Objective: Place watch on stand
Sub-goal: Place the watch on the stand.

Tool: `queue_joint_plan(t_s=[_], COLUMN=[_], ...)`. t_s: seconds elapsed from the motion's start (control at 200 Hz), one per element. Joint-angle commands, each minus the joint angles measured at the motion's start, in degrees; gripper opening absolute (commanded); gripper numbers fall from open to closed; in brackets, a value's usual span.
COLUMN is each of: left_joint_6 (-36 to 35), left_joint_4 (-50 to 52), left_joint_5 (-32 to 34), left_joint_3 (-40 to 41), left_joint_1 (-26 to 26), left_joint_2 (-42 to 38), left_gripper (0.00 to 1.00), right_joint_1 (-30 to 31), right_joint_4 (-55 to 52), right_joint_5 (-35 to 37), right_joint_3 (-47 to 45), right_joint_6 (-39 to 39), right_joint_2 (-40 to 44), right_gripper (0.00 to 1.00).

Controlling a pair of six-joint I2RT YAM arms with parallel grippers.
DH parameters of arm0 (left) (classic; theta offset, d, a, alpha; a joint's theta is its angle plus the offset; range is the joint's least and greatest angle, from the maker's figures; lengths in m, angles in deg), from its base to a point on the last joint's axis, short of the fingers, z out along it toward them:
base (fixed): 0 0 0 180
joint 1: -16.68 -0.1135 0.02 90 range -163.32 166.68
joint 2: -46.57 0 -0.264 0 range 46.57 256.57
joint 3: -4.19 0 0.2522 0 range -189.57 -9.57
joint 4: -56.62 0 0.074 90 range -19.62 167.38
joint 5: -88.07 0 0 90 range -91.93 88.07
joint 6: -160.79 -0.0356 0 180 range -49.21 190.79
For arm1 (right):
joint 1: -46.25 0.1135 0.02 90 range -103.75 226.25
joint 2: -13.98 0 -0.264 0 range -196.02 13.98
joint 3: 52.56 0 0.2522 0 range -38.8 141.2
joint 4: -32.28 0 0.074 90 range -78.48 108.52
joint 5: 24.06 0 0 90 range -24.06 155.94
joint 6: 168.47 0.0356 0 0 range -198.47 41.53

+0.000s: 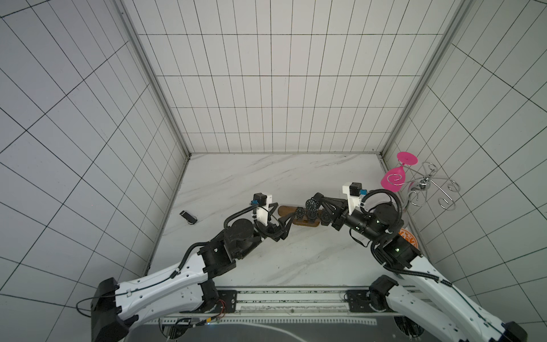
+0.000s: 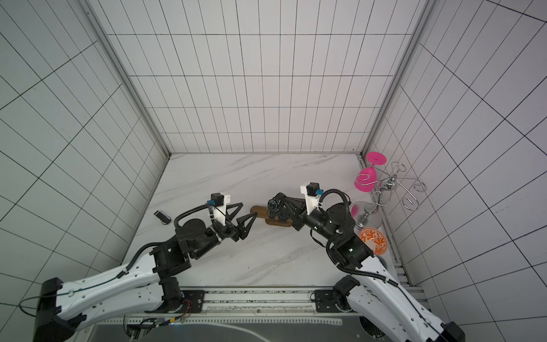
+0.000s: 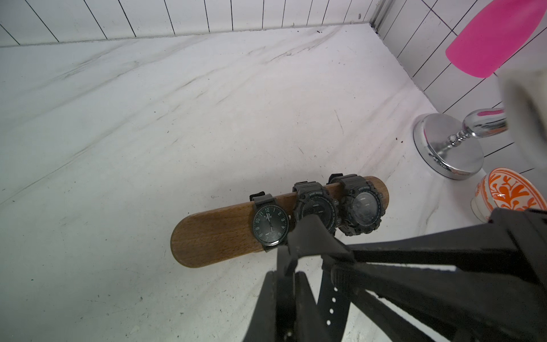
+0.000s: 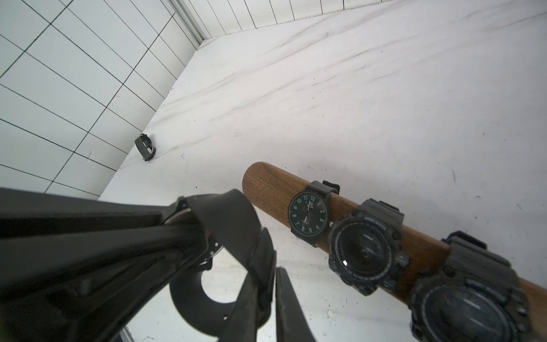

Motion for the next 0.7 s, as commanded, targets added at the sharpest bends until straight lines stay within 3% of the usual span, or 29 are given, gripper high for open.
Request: queue_joint_plan(t_s=[0.0, 0.5, 0.695], left_joint_6=[0.1, -0.8, -1.5], left_joint_4=[0.1, 1.7, -2.5], left_joint_5=[3.0, 4.6, 2.3], left_joint_3=[-2.6, -4.7, -1.2], left_joint_1=[1.2, 3.3, 3.2], left_joint_2=[0.6, 2.2, -0.3], left_gripper=[0.00, 0.00, 0.15], right_joint_1=[0.5, 0.5, -0.2], right_joint_4=[-2.3, -4.3, -4.5], right_joint_5=[4.5, 8.6, 9.2], right_joint_3=[7.2, 7.1, 7.0], right_joint_6=[-0.4, -0.6, -0.8], right_joint_2=[-1.3, -2.3, -1.4], right_gripper=[0.33, 0.10, 0.00])
